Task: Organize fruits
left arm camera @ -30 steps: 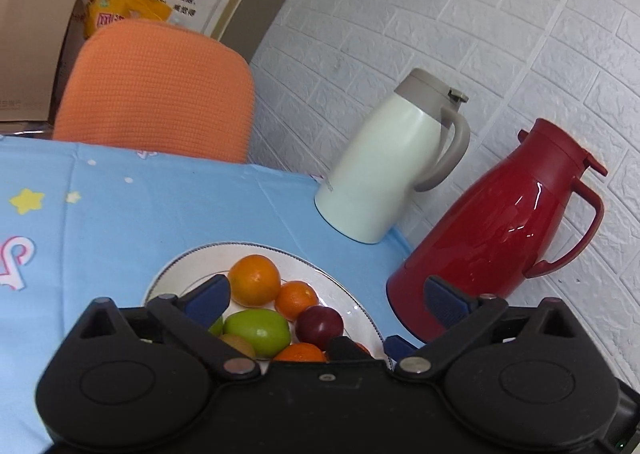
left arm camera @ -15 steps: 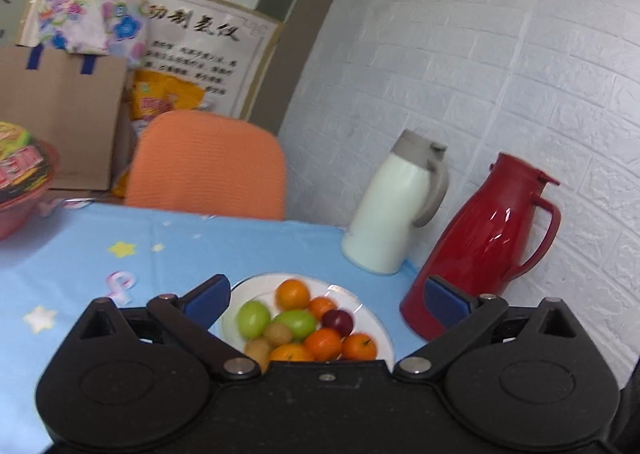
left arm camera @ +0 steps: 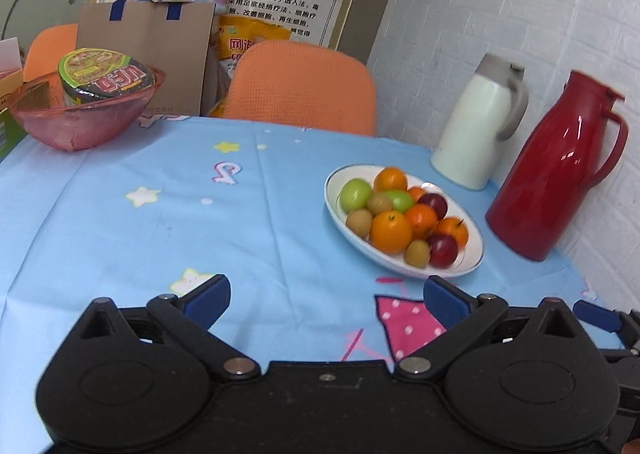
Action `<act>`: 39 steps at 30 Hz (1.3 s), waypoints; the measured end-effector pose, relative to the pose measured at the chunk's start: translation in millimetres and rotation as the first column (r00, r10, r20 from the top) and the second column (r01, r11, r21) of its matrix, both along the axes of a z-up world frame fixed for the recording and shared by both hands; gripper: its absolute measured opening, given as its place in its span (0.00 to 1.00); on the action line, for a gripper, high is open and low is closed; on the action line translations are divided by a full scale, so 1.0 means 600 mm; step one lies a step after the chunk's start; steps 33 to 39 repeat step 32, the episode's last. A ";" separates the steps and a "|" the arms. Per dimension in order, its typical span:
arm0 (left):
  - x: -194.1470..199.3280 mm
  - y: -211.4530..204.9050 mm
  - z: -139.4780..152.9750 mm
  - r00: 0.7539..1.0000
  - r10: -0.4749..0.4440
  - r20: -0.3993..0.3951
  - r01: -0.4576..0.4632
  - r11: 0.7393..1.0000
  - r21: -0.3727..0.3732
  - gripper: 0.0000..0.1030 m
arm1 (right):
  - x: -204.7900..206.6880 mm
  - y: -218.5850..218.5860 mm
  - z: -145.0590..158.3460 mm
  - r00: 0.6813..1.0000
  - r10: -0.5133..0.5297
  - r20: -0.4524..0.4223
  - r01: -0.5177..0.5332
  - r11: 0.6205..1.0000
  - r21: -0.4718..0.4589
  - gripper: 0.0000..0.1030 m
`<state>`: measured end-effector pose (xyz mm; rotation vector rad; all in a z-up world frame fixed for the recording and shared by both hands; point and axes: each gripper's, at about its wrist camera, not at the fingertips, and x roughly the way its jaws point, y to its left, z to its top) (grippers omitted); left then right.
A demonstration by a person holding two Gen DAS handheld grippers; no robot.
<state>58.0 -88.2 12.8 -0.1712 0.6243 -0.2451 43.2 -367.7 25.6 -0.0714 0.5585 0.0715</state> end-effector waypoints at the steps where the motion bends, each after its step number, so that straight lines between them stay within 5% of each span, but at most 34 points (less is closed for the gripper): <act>1: -0.002 -0.003 -0.005 1.000 -0.001 -0.002 0.001 1.000 0.016 1.00 | -0.003 0.004 -0.006 1.000 -0.004 -0.008 0.004 1.000 -0.001 1.00; 10: -0.016 -0.023 -0.020 1.000 -0.013 -0.004 0.013 0.995 0.097 1.00 | -0.012 0.010 -0.011 1.000 -0.027 -0.003 0.027 1.000 0.001 1.00; 39: -0.025 -0.029 -0.009 0.999 -0.029 0.026 0.026 0.994 0.109 1.00 | -0.014 0.009 -0.006 0.999 -0.051 0.018 0.051 0.999 -0.001 1.00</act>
